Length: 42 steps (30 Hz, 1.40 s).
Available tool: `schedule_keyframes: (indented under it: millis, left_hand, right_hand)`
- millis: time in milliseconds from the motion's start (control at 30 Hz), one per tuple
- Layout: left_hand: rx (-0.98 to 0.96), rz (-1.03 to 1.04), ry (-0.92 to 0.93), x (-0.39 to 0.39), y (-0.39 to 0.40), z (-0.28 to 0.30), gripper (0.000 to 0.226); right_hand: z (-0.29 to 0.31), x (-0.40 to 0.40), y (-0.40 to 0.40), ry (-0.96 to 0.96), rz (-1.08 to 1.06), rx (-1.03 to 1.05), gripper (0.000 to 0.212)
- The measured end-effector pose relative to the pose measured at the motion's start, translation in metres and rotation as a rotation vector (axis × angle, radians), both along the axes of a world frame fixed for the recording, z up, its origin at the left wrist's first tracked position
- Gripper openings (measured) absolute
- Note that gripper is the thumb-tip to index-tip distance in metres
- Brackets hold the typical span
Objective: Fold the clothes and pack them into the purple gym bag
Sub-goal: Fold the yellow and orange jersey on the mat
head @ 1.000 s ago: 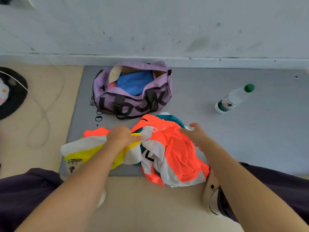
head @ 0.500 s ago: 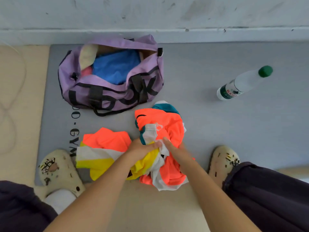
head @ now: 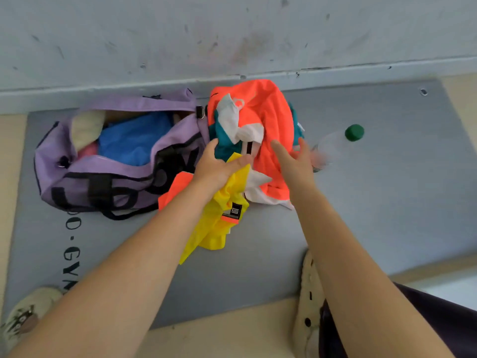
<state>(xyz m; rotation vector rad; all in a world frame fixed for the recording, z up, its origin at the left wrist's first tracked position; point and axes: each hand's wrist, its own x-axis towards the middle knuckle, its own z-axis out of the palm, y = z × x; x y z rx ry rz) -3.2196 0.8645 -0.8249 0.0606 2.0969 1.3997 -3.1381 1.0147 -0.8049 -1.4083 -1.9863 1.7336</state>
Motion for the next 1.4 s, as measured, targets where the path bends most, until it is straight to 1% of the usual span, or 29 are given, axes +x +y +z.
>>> schedule_keyframes:
  millis: [33, 67, 100, 133, 167, 233, 267, 300, 367, 400, 467, 533, 600, 667, 700, 733, 800, 833, 900, 933, 1000, 1067, 1100, 1133, 1200, 1233, 1333, 1400]
  left_hand:
    - [-0.014, -0.006, 0.001, 0.001, -0.004, 0.002, 0.089]
    - [-0.007, -0.014, 0.004, 0.004, -0.011, 0.004, 0.089]
    - [0.010, -0.019, 0.004, 0.008, -0.017, 0.006, 0.086]
    - [0.026, -0.011, -0.001, 0.012, -0.024, 0.010, 0.083]
    - [0.041, 0.006, -0.013, 0.017, -0.032, 0.014, 0.083]
    - [0.072, 0.057, -0.048, 0.027, -0.049, 0.025, 0.086]
    - [0.078, 0.078, -0.061, 0.031, -0.058, 0.030, 0.083]
    - [0.083, 0.086, -0.073, 0.035, -0.067, 0.036, 0.077]
    - [0.101, 0.080, -0.107, 0.043, -0.085, 0.048, 0.066]
    - [0.105, 0.078, -0.122, 0.046, -0.095, 0.054, 0.066]
    - [0.092, 0.093, -0.131, 0.050, -0.115, 0.064, 0.071]
    - [0.047, 0.106, -0.085, 0.050, -0.139, 0.071, 0.071]
    - [-0.031, 0.106, -0.005, 0.049, -0.167, 0.075, 0.054]
    - [-0.112, 0.070, 0.007, 0.048, -0.201, 0.073, 0.034]
    - [-0.153, 0.018, -0.010, 0.049, -0.219, 0.071, 0.034]
    - [-0.206, -0.043, -0.039, 0.050, -0.235, 0.070, 0.040]
    - [-0.310, -0.135, -0.107, 0.054, -0.262, 0.067, 0.048]
    - [-0.335, -0.157, -0.139, 0.055, -0.272, 0.066, 0.045]
    - [-0.338, -0.185, -0.187, 0.056, -0.285, 0.068, 0.037]
    - [-0.323, -0.195, -0.196, 0.056, -0.289, 0.071, 0.033]
    - [-0.277, -0.198, -0.189, 0.055, -0.295, 0.076, 0.026]
    - [-0.272, -0.189, -0.165, 0.053, -0.299, 0.081, 0.028]
    - [-0.297, -0.198, -0.147, 0.051, -0.300, 0.083, 0.035]
    - [-0.329, -0.212, -0.130, 0.049, -0.300, 0.085, 0.043]
    - [-0.363, -0.222, -0.080, 0.043, -0.297, 0.090, 0.058]
    - [-0.364, -0.212, -0.035, 0.039, -0.294, 0.094, 0.058]
    - [-0.350, -0.109, 0.180, 0.028, -0.281, 0.113, 0.047]
    - [-0.259, 0.006, 0.341, 0.022, -0.271, 0.125, 0.048]
  right_hand:
    - [0.002, 0.003, -0.004, 0.009, 0.018, 0.078, 0.073]
    - [0.004, 0.008, -0.011, 0.034, 0.049, 0.124, 0.063]
    - [0.006, 0.015, -0.018, 0.056, 0.110, 0.127, 0.048]
    - [0.008, 0.020, -0.026, 0.064, 0.206, 0.082, 0.035]
    - [0.010, 0.025, -0.037, 0.053, 0.330, 0.011, 0.032]
    - [0.016, 0.034, -0.058, 0.006, 0.581, -0.081, 0.048]
    - [0.020, 0.035, -0.069, 0.008, 0.664, -0.106, 0.053]
    - [0.025, 0.037, -0.080, 0.023, 0.706, -0.128, 0.051]
    - [0.034, 0.037, -0.097, 0.038, 0.703, -0.167, 0.044]
    - [0.040, 0.037, -0.103, 0.027, 0.687, -0.179, 0.045]
    - [0.049, 0.037, -0.111, 0.016, 0.636, -0.171, 0.047]
    - [0.056, 0.037, -0.111, 0.046, 0.544, -0.102, 0.048]
    - [0.064, 0.040, -0.102, 0.100, 0.420, 0.011, 0.049]
    - [0.070, 0.046, -0.087, 0.122, 0.291, 0.082, 0.040]
    - [0.073, 0.049, -0.080, 0.125, 0.233, 0.090, 0.032]
    - [0.074, 0.053, -0.075, 0.127, 0.187, 0.078, 0.025]
    - [0.075, 0.060, -0.070, 0.147, 0.148, -0.046, 0.017]
    - [0.076, 0.063, -0.070, 0.151, 0.170, -0.129, 0.015]
    - [0.077, 0.070, -0.076, 0.101, 0.301, -0.271, 0.014]
    - [0.078, 0.073, -0.079, 0.038, 0.394, -0.305, 0.018]
    - [0.083, 0.080, -0.082, -0.154, 0.647, -0.300, 0.031]
    - [0.087, 0.084, -0.084, -0.347, 0.884, -0.259, 0.046]
    - [0.087, 0.083, -0.083, -0.402, 0.928, -0.222, 0.049]
    - [0.088, 0.082, -0.083, -0.419, 0.925, -0.162, 0.047]
    - [0.090, 0.075, -0.082, -0.403, 0.869, 0.027, 0.038]
    - [0.092, 0.070, -0.082, -0.403, 0.829, 0.125, 0.038]
    - [0.108, 0.055, -0.080, -0.402, 0.664, 0.396, 0.050]
    - [0.123, 0.044, -0.080, -0.298, 0.517, 0.486, 0.061]
